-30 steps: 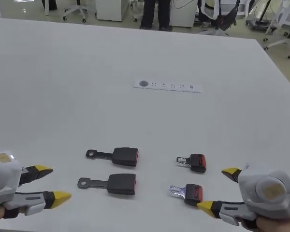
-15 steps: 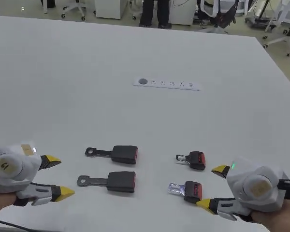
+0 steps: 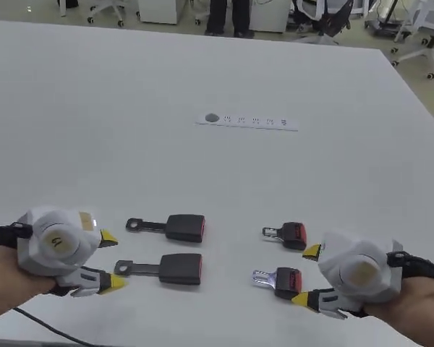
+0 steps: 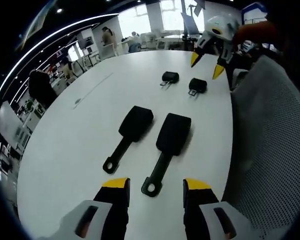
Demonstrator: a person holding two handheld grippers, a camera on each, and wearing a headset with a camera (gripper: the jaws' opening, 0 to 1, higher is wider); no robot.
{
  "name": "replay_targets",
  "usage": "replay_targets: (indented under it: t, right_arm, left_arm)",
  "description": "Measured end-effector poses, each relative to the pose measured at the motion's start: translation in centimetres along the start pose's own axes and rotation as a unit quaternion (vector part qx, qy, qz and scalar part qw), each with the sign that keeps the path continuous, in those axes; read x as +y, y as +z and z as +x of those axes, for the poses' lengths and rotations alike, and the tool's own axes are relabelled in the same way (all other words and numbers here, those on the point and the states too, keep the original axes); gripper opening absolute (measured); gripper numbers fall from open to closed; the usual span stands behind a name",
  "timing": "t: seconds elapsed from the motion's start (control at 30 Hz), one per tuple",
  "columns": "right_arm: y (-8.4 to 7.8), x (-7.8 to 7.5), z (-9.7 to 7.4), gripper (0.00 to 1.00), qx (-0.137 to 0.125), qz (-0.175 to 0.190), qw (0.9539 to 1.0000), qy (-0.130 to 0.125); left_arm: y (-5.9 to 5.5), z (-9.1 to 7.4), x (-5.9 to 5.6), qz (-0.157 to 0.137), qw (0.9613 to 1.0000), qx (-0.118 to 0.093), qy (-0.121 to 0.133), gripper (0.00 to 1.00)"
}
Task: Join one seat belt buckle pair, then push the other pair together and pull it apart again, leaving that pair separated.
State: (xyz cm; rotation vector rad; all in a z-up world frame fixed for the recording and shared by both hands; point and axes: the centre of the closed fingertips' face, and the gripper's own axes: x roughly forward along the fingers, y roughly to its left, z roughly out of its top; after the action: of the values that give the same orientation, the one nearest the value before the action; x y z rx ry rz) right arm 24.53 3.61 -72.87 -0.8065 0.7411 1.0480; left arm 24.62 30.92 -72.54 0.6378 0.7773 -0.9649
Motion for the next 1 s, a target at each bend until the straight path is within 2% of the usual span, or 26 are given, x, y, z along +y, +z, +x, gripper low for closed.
replay_targets:
  t: [0.13, 0.23, 0.4, 0.5, 0.57, 0.6, 0.7, 0.77, 1.0]
  right_arm:
    - [-0.1, -0.2, 0.6, 0.47, 0.011, -0.016, 0.9998, -0.001]
    - [0.1, 0.1, 0.7, 0.43, 0.015, -0.018, 0.9997, 0.009]
    - [0.0, 0.3, 1.1, 0.39, 0.022, -0.027, 0.9991, 0.024]
    - [-0.1, 0.4, 1.1, 0.35, 0.026, -0.029, 0.9988, 0.031]
    - [-0.2, 0.5, 1.3, 0.33, 0.028, -0.03, 0.9985, 0.036]
    - [-0.3, 0.5, 1.4, 0.33, 0.03, -0.03, 0.9984, 0.037]
    - [-0.4, 0.5, 1.5, 0.33, 0.034, -0.031, 0.9981, 0.042]
    - [-0.4, 0.3, 1.6, 0.36, 0.035, -0.032, 0.9982, 0.037]
    - [-0.4, 0.0, 2.0, 0.33, 0.039, -0.022, 0.9976, 0.052]
  left_arm:
    - [0.8, 0.9, -0.2, 0.022, 0.9996, 0.009, -0.014, 0.39]
    - [1.8, 1.6, -0.7, 0.036, 0.9989, 0.015, -0.027, 0.37]
    - [2.6, 2.7, -1.0, 0.061, 0.9965, 0.028, -0.05, 0.33]
    - [2.9, 3.4, -1.3, 0.081, 0.9942, 0.04, -0.058, 0.32]
    - [3.1, 3.7, -1.5, 0.084, 0.9936, 0.042, -0.063, 0.32]
    - [2.8, 4.1, -1.3, 0.086, 0.9932, 0.044, -0.065, 0.32]
    - [2.4, 4.7, -1.1, 0.093, 0.992, 0.051, -0.069, 0.33]
    - [2.5, 4.8, -1.1, 0.093, 0.9916, 0.054, -0.072, 0.32]
    - [2.9, 5.6, -1.6, 0.112, 0.9876, 0.061, -0.091, 0.32]
